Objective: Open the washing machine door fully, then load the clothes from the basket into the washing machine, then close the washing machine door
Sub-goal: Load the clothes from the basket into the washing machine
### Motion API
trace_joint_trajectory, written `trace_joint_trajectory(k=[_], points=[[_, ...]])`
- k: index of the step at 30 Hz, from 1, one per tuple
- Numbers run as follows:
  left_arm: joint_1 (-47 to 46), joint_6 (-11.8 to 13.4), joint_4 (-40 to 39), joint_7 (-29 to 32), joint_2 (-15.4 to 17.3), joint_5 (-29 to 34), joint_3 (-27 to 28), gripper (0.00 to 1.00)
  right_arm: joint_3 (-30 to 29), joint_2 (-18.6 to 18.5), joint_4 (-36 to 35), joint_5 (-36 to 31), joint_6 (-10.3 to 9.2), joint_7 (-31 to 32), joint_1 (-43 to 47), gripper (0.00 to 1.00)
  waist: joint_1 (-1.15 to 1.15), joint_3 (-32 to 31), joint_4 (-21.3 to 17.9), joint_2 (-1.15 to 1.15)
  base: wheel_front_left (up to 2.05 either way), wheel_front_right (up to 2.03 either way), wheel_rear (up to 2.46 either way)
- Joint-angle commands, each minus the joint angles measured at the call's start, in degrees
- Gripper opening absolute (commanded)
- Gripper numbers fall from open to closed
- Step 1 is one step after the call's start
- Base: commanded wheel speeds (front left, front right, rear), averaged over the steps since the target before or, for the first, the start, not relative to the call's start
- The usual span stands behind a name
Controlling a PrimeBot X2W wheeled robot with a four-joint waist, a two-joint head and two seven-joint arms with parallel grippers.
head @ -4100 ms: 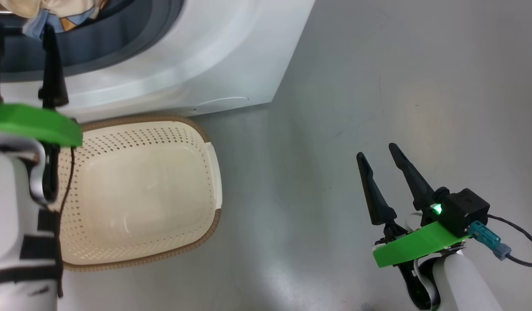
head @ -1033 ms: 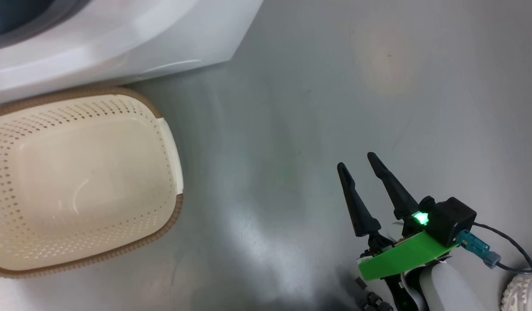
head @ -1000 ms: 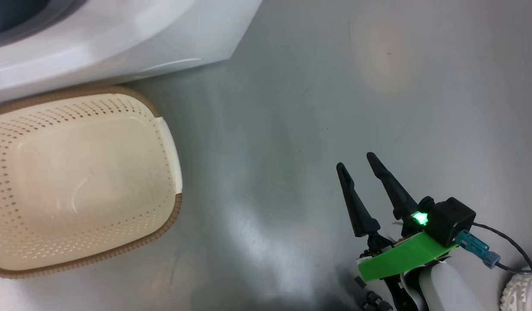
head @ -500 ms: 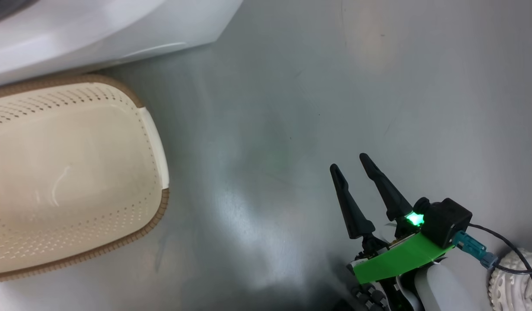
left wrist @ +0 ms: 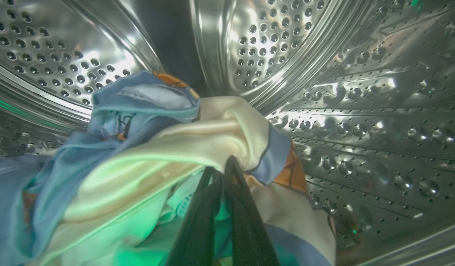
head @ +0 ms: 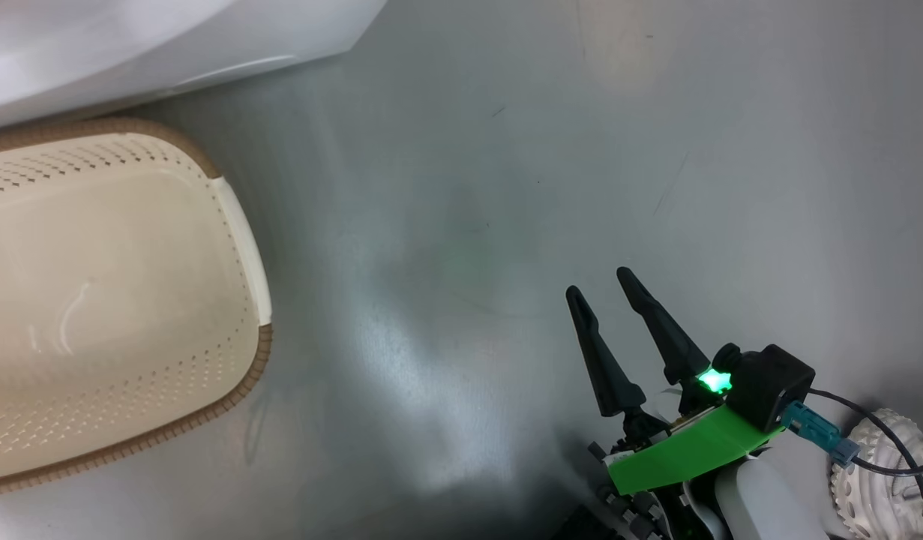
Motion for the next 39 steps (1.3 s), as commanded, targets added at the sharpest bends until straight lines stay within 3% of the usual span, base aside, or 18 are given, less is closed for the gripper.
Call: trace_joint_trajectory(k=[1, 5, 7, 27, 39], points=[[-1.5, 0.2, -1.2, -0.5, 2.6, -0.5, -0.3, 0.00, 0.9, -0.1, -1.0, 0.8, 0.35, -0.3, 1.9, 1.00, 0.00, 0.0, 0.1, 0.00, 0.00, 0.00, 0.00], [-1.1, 0.2, -1.2, -1.8, 2.5, -1.0, -0.4, 0.00, 0.7, -0.1, -0.8, 0.7, 0.35, -0.3, 1.6, 1.00, 0.00, -0.8, 0.6, 0.00, 0.00, 0.00, 0.00], [-0.5, 0.6, -1.1, -2.6, 2.4, -1.5, 0.0, 1.00, 0.8, -0.1, -0.7, 0.5, 0.35, -0.3, 1.6, 1.00, 0.00, -1.4, 0.8, 0.00, 0.00, 0.00, 0.00], [10.2, 1.7, -2.5, -4.8, -1.8, -4.8, 0.5, 1.00, -2.6, -0.1, 0.8, -2.9, 0.35, -0.3, -0.2, 1.00, 0.00, -9.8, 5.3, 0.00, 0.00, 0.00, 0.00], [20.9, 2.6, -11.6, -4.8, -4.8, -6.4, 2.3, 1.00, -4.3, -0.1, 2.4, -4.3, 0.35, -0.3, -1.4, 1.00, 0.00, -14.7, 9.1, 0.00, 0.00, 0.00, 0.00]])
